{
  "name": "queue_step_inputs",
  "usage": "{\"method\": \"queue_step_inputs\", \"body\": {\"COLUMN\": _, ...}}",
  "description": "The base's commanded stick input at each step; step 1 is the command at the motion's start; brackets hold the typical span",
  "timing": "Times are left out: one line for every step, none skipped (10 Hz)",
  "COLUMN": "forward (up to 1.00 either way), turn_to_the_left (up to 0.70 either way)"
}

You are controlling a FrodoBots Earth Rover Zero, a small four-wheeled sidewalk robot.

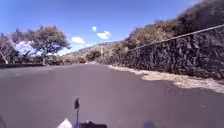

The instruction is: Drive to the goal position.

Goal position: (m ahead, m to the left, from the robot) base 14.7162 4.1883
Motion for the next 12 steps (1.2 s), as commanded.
{"method": "queue_step_inputs", "body": {"forward": 0.5, "turn_to_the_left": 0.0}}
{"method": "queue_step_inputs", "body": {"forward": 0.5, "turn_to_the_left": 0.0}}
{"method": "queue_step_inputs", "body": {"forward": 0.5, "turn_to_the_left": 0.0}}
{"method": "queue_step_inputs", "body": {"forward": 0.5, "turn_to_the_left": 0.0}}
{"method": "queue_step_inputs", "body": {"forward": 0.5, "turn_to_the_left": 0.0}}
{"method": "queue_step_inputs", "body": {"forward": 0.5, "turn_to_the_left": 0.0}}
{"method": "queue_step_inputs", "body": {"forward": 0.5, "turn_to_the_left": 0.0}}
{"method": "queue_step_inputs", "body": {"forward": 0.5, "turn_to_the_left": 0.0}}
{"method": "queue_step_inputs", "body": {"forward": 0.5, "turn_to_the_left": 0.0}}
{"method": "queue_step_inputs", "body": {"forward": 0.5, "turn_to_the_left": 0.0}}
{"method": "queue_step_inputs", "body": {"forward": 0.5, "turn_to_the_left": 0.0}}
{"method": "queue_step_inputs", "body": {"forward": 0.5, "turn_to_the_left": 0.0}}
